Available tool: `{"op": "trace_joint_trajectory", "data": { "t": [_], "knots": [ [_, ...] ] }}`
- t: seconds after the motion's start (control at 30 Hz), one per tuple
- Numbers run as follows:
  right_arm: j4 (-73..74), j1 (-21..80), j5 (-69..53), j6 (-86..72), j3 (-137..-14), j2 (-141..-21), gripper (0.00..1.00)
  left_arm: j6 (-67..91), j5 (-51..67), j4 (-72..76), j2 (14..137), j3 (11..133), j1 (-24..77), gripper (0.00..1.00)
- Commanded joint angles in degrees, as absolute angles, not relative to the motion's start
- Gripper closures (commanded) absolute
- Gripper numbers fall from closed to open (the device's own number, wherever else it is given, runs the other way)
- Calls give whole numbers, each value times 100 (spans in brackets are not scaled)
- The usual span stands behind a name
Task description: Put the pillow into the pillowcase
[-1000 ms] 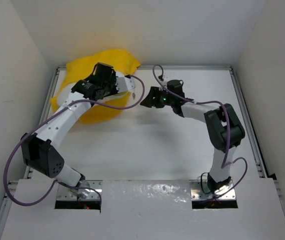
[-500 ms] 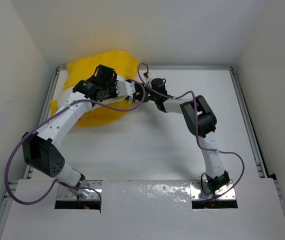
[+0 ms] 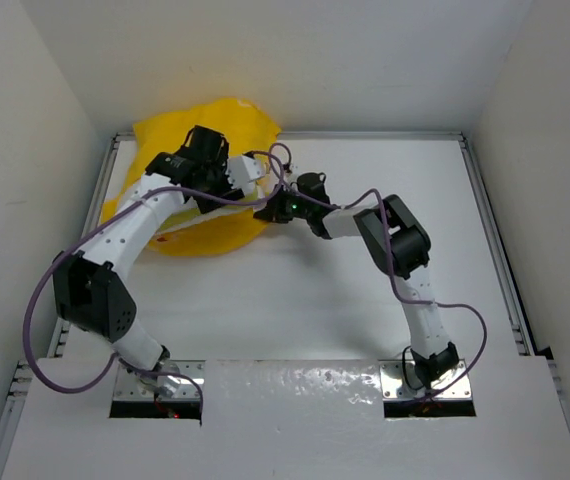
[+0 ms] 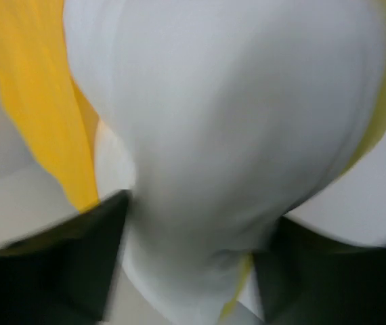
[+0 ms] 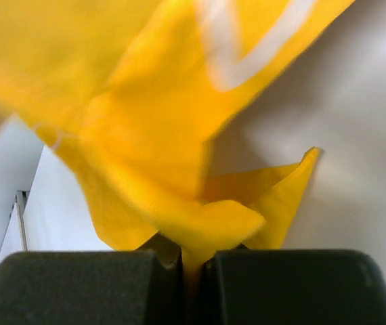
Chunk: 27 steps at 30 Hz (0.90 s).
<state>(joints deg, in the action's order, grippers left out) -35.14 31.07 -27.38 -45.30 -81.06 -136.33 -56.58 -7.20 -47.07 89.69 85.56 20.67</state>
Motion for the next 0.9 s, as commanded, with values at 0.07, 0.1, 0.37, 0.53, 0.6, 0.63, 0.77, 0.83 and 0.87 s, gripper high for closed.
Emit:
{"op": "trace_joint_trajectory", "data": {
  "t": [0.07, 0.1, 0.37, 0.53, 0.6, 0.63, 0.77, 0.83, 0.87],
  "knots": [
    [-3570, 2813, -2540, -4711, -7594, -12525, 100, -4764, 1252, -6470, 9577, 9786, 1759, 0],
    [-3499, 2813, -2575, -4711, -7611, -12481, 100, -4668, 1701, -6808, 9719, 10078, 1619, 0],
    [-3278, 2795, -2628, -4913, -7796, -12480, 100, -4121, 3833, -7550, 10169, 11059, -1773, 0],
    [-3305, 2786, -2619, -4966, -7778, -12551, 100, -5235, 2585, -7173, 9537, 8446, -2531, 0],
    [-3331, 2786, -2663, -5001, -7770, -12560, 100, -5475, 2575, -6647, 9160, 7729, -2645, 0],
    [-3348, 2795, -2689, -5001, -7761, -12560, 100, -5467, 2540, -6323, 9054, 7160, -2706, 0],
    [-3401, 2786, -2742, -4948, -7620, -12490, 100, -5362, 2347, -4934, 8964, 6627, -2979, 30],
    [-3419, 2786, -2777, -4913, -7515, -12445, 100, -5248, 2136, -4633, 9166, 6653, -2979, 39],
    [-3410, 2786, -2786, -4887, -7489, -12419, 100, -5212, 2110, -4484, 9254, 6723, -2979, 39]
  ]
}}
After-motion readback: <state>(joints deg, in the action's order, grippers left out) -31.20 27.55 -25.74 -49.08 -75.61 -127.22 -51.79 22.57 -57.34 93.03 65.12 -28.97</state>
